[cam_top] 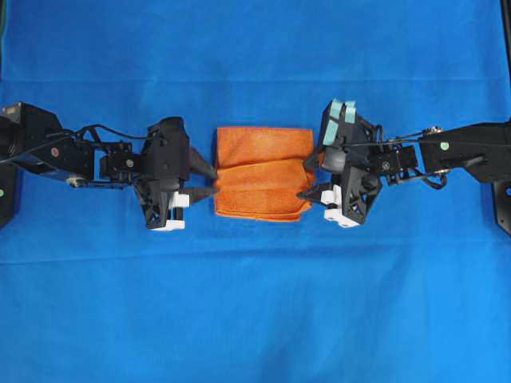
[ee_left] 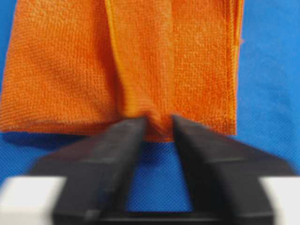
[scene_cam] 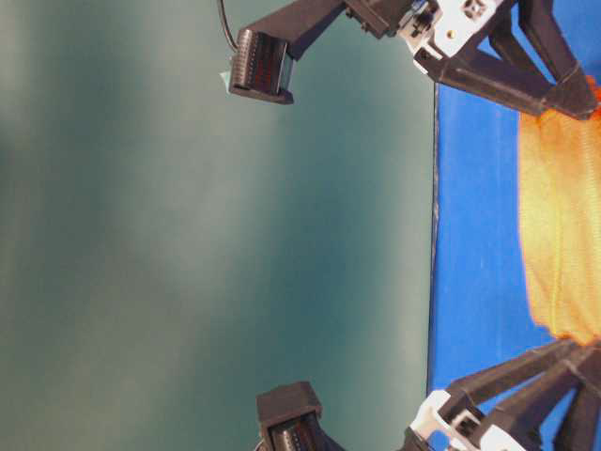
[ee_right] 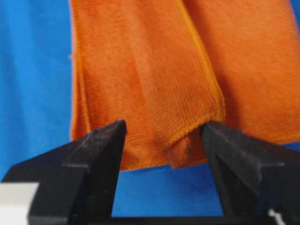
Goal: Fold the orange towel.
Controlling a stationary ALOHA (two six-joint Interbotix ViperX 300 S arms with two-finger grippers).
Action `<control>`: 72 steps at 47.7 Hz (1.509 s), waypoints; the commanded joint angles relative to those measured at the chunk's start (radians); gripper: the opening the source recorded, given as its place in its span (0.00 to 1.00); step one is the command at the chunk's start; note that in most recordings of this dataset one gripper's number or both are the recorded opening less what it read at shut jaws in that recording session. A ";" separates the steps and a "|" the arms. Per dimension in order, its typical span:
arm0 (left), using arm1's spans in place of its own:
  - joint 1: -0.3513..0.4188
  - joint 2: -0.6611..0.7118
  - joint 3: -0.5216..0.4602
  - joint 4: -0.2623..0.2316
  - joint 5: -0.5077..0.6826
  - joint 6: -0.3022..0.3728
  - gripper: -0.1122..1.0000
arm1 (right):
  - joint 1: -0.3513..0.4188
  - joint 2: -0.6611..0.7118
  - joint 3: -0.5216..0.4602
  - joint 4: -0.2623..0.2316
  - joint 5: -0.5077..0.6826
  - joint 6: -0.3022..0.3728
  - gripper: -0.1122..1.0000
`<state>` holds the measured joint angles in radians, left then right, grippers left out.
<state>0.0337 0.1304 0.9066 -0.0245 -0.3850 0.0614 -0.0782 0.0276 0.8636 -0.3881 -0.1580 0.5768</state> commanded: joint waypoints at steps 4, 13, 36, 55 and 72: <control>-0.002 -0.054 -0.014 -0.002 0.011 0.005 0.66 | 0.017 -0.025 -0.028 0.005 0.003 -0.002 0.63; -0.009 -0.193 -0.006 -0.002 0.124 0.014 0.82 | 0.049 -0.130 -0.040 0.000 0.106 -0.006 0.63; -0.015 -0.586 0.115 -0.002 0.264 0.018 0.80 | 0.077 -0.505 0.051 -0.029 0.249 -0.017 0.63; -0.015 -0.923 0.322 -0.002 0.262 0.005 0.80 | 0.075 -0.784 0.244 -0.038 0.219 -0.017 0.63; -0.015 -1.129 0.480 -0.003 0.262 -0.028 0.79 | 0.017 -0.907 0.446 -0.032 0.077 -0.017 0.63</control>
<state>0.0199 -0.9787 1.3837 -0.0261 -0.1166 0.0383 -0.0460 -0.8744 1.2993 -0.4234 -0.0460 0.5614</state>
